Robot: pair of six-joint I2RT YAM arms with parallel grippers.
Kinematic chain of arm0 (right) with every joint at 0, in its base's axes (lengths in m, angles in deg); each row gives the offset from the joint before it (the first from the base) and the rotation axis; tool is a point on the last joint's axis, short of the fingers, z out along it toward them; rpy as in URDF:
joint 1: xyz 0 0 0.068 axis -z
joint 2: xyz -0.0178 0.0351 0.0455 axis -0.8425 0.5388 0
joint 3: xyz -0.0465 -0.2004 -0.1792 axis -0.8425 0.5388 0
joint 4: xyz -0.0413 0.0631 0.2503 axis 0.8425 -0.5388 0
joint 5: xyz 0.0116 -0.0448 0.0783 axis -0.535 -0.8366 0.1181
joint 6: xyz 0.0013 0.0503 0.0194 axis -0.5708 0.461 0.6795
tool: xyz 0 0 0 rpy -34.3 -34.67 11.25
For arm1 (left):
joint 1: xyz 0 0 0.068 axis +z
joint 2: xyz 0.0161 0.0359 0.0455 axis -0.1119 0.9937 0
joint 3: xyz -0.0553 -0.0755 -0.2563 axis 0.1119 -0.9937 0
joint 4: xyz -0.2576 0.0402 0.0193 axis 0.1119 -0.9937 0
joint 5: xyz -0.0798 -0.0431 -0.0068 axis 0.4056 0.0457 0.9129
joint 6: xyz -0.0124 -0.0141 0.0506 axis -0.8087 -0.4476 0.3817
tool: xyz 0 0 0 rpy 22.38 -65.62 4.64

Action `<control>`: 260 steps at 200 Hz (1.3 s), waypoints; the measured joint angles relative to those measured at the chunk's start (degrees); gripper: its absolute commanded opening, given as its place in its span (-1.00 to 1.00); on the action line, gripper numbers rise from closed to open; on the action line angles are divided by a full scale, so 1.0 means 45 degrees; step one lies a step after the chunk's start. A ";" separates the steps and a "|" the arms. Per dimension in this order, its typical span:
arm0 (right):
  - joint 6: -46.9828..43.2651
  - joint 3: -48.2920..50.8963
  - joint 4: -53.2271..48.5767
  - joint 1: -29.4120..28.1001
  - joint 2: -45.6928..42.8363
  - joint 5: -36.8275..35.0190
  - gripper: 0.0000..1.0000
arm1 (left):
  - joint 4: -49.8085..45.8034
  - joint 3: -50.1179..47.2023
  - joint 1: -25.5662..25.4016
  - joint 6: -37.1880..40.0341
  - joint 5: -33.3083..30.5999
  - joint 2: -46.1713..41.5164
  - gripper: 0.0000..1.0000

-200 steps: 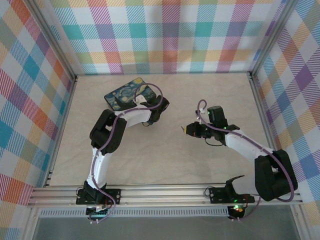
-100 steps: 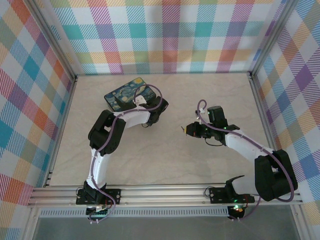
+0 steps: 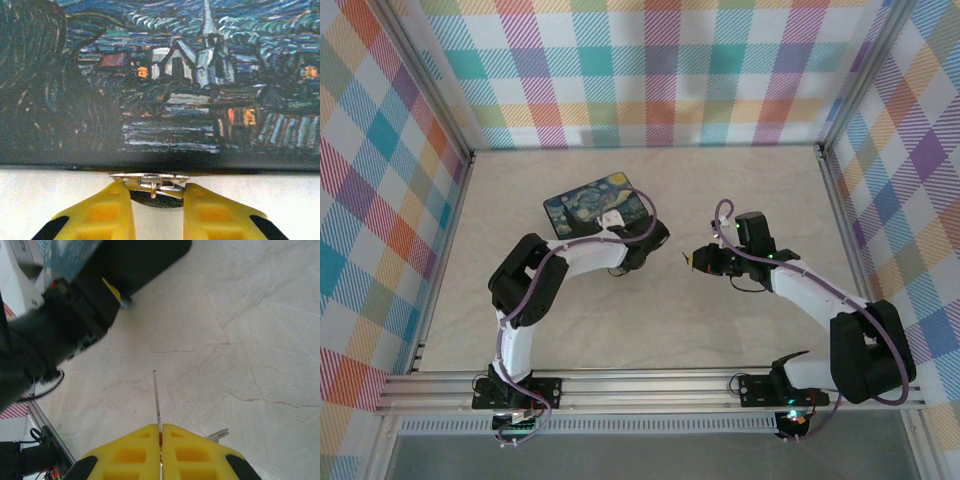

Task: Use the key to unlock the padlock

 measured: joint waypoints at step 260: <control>-0.0384 0.0146 -0.1166 0.0000 -0.1287 -0.0772 -0.83 | 0.3638 -0.4745 -0.0389 0.3944 0.2341 -0.2467 0.12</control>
